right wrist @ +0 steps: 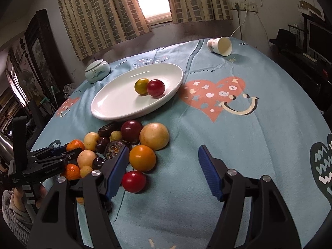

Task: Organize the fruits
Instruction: 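Grasp a tangerine with the left tool while the right tool withdraws from the plate, then grasp a red tomato with the right tool while the left tool holds the tangerine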

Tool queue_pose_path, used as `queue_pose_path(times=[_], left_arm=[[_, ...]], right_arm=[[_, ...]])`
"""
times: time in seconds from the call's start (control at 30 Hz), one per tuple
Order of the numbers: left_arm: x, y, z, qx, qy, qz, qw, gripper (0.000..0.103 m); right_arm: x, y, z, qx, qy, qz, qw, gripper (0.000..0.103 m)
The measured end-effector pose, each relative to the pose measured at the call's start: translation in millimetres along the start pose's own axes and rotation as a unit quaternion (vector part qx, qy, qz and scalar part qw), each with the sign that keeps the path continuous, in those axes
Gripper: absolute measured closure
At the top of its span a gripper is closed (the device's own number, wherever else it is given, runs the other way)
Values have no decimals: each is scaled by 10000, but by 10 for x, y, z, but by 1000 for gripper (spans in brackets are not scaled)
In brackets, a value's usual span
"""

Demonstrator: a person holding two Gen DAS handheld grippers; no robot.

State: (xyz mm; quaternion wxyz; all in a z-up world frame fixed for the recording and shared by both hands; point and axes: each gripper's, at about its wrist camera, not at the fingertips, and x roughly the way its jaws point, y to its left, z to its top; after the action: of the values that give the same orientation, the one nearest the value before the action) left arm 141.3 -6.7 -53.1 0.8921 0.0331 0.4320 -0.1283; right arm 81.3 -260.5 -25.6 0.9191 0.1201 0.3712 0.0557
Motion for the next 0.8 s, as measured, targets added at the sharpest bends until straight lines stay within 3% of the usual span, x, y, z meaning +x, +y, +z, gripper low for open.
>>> queue_pose_path(times=[0.13,0.4,0.63,0.8], left_arm=[[-25,-15,-7,54,-53,205,9998,59],[-134,32,-42,19,-153,144,9998,59],[-296,141,-146,-94,-263,93,9996,59],[-345,287,-209,-351,-273,75,9990,59]], right_arm=[[15,-69,21,154,-69,83,9998,33],[17,-79,28,193,-128,-72,9997,33],[-49,176,-52,-313,38,53,9995,33],[15,437,-262,-978,507,-20,9939,33]])
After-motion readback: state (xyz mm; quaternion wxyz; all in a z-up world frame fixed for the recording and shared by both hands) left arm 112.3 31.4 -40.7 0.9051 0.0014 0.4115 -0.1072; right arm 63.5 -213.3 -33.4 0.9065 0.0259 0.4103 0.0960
